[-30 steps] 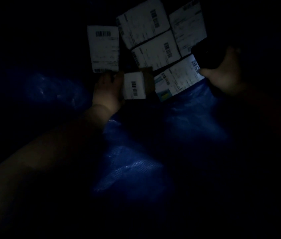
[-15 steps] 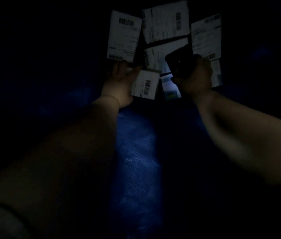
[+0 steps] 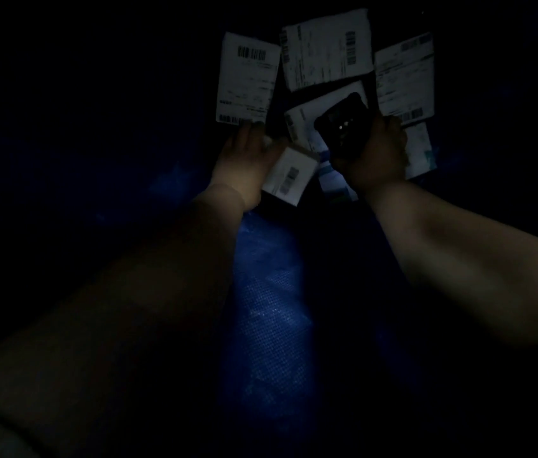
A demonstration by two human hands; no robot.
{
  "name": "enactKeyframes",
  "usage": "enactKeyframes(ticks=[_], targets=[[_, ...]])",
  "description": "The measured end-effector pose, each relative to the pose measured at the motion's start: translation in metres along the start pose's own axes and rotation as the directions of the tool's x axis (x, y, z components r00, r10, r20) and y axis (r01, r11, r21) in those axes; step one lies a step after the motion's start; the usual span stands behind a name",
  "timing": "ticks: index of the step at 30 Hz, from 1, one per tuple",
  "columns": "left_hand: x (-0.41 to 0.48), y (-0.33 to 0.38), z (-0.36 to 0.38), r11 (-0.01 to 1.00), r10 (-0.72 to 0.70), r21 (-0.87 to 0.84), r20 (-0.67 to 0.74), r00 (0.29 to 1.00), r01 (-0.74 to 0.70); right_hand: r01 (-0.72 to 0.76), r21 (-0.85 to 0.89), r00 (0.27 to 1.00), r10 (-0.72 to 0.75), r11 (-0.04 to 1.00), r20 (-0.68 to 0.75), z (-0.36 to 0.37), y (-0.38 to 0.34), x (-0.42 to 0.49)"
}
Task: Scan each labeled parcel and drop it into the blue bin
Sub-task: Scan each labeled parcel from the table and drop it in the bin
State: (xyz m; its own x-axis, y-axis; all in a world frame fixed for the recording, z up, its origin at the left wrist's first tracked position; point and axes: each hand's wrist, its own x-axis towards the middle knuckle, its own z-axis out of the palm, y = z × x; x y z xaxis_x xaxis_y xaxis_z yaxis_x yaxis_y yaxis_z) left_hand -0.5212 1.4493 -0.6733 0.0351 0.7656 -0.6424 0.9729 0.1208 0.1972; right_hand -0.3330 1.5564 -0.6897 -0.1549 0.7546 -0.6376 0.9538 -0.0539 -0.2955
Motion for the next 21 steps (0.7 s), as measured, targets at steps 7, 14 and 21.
enactKeyframes(ticks=[7,14,21], targets=[[-0.011,-0.002,-0.023,0.999,-0.028,0.038,-0.048,0.998,0.030,-0.079,0.047,0.997,0.080,0.996,-0.009,-0.016,-0.009,-0.015],[-0.035,0.002,-0.008,0.966,0.036,0.256,0.047,0.998,-0.046,-0.127,0.163,0.992,0.124,0.978,0.027,-0.010,-0.011,-0.033],[0.002,-0.005,0.031,0.991,-0.083,0.117,0.179,0.980,0.062,0.010,0.054,0.999,-0.012,0.998,0.036,0.032,0.011,-0.023]])
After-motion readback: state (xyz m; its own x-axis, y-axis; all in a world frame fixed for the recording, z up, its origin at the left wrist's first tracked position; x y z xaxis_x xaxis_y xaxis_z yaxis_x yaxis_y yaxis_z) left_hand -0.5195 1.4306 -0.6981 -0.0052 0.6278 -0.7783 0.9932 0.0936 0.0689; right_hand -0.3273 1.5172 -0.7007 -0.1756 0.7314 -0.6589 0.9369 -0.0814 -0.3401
